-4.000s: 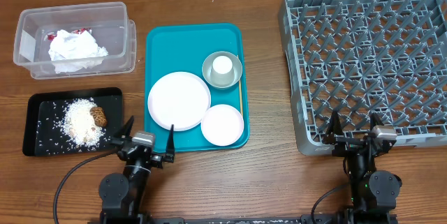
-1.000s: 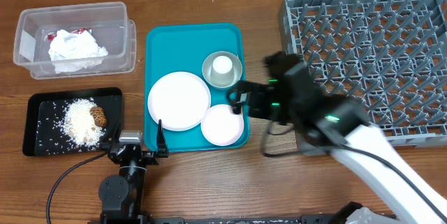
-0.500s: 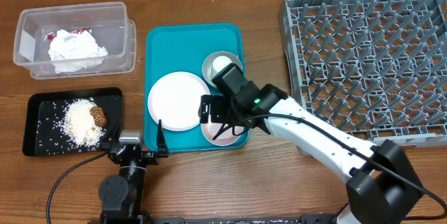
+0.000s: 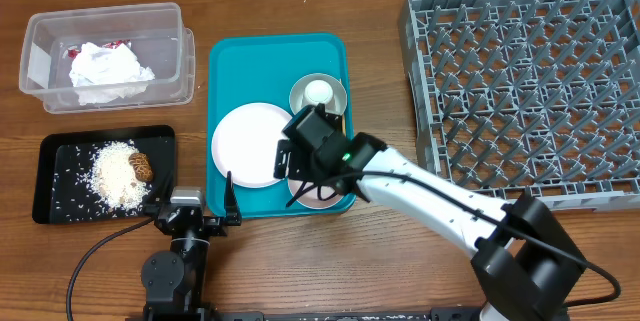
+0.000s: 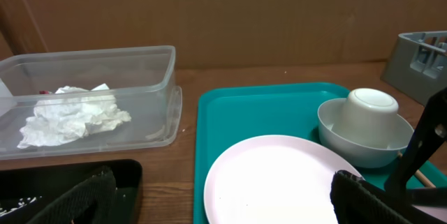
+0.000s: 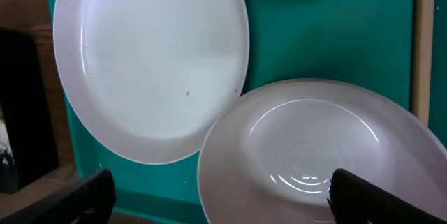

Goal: Sort waste into correct bins and load items into the dishwasher
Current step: 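Lower the right gripper onto the white bowl's rim and grasp it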

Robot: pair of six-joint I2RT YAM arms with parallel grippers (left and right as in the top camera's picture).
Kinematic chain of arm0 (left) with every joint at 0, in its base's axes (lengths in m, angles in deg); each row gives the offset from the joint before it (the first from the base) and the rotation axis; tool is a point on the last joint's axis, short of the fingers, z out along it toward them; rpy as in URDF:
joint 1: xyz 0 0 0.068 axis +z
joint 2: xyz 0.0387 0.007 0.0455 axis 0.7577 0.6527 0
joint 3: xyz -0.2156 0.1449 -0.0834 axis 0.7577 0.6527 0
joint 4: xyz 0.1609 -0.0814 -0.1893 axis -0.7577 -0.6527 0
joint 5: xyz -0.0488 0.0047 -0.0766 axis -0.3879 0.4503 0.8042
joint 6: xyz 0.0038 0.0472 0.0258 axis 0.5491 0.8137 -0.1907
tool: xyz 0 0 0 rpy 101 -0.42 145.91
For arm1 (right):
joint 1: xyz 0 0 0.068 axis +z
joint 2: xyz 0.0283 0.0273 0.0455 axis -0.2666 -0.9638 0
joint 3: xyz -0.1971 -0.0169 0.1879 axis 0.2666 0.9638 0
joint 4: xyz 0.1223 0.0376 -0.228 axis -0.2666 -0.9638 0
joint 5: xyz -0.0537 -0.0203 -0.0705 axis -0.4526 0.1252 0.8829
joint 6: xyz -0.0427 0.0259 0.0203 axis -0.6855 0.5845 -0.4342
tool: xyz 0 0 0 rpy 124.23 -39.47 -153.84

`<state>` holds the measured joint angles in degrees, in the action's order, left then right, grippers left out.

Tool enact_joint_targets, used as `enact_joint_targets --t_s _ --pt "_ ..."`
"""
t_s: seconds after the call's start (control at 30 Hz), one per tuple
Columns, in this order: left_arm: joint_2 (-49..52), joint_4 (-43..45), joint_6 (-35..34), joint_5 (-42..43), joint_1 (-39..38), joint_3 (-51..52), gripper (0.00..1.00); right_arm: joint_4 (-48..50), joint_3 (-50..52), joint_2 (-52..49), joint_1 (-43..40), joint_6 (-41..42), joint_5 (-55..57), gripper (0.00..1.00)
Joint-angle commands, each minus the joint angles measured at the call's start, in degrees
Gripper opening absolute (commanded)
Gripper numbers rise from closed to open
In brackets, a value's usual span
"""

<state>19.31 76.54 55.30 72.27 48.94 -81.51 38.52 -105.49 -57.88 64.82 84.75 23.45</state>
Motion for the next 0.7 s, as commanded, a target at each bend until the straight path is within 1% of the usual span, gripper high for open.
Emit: enact_joint_targets --t_s 0.0,0.1,0.3,0.37,0.47,0.53,0.67 --pt "-0.68 0.24 -0.72 -0.52 0.42 0.42 1.00 0.96 -1.70 -0.09 2.34 2.80 7.39 0.99" --pt "-0.68 0.22 -0.72 -0.52 0.39 0.42 1.00 1.11 -1.68 -0.70 2.75 3.37 9.42 0.98" --pt "-0.68 0.24 -0.72 -0.52 0.42 0.42 1.00 2.03 -1.68 -3.32 2.75 3.19 9.40 0.94" --pt "-0.68 0.24 -0.72 -0.52 0.42 0.42 1.00 2.03 -1.68 -4.09 2.80 3.19 9.18 0.97" --pt "-0.68 0.24 -0.72 -0.52 0.42 0.42 1.00 2.03 -1.68 -4.24 3.58 2.93 8.94 0.97" --pt "-0.68 0.24 -0.72 -0.52 0.42 0.42 1.00 1.95 -1.68 -4.28 4.28 2.99 9.88 0.92" --pt "-0.68 0.22 -0.72 -0.52 0.42 0.42 1.00 2.43 -1.68 -6.05 4.59 3.04 10.05 0.88"
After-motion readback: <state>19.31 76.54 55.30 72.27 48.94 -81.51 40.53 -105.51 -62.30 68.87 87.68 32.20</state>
